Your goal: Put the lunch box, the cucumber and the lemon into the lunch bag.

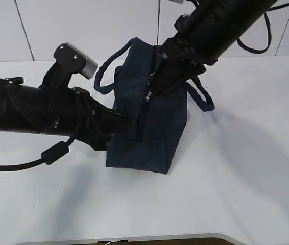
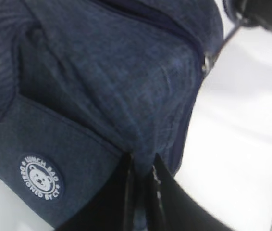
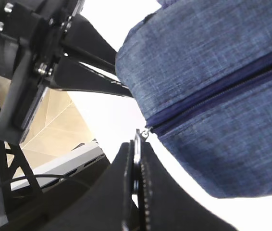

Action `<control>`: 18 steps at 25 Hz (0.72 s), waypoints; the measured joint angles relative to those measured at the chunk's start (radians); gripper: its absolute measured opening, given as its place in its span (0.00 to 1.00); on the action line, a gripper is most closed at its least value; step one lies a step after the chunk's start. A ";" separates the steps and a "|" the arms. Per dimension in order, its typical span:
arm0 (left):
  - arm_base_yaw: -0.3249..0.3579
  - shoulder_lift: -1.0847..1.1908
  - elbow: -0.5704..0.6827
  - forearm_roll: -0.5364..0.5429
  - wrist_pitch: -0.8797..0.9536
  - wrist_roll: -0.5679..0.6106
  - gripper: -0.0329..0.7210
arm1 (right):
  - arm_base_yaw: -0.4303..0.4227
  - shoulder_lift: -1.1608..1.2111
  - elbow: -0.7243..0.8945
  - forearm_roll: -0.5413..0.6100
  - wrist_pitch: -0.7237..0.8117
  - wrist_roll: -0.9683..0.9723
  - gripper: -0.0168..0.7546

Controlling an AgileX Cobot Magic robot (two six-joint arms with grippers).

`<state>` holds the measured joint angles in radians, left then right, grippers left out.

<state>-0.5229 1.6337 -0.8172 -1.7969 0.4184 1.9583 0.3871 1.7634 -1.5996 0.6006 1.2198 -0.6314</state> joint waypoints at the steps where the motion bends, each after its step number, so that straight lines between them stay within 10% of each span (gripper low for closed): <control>1: 0.000 0.000 0.000 -0.001 0.000 0.000 0.04 | 0.000 0.000 -0.014 -0.005 0.000 0.013 0.03; 18: 0.000 0.000 -0.005 -0.006 -0.008 0.000 0.04 | 0.000 0.054 -0.153 -0.040 0.023 0.233 0.03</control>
<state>-0.5229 1.6337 -0.8221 -1.8025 0.4104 1.9583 0.3871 1.8179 -1.7529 0.5604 1.2427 -0.3983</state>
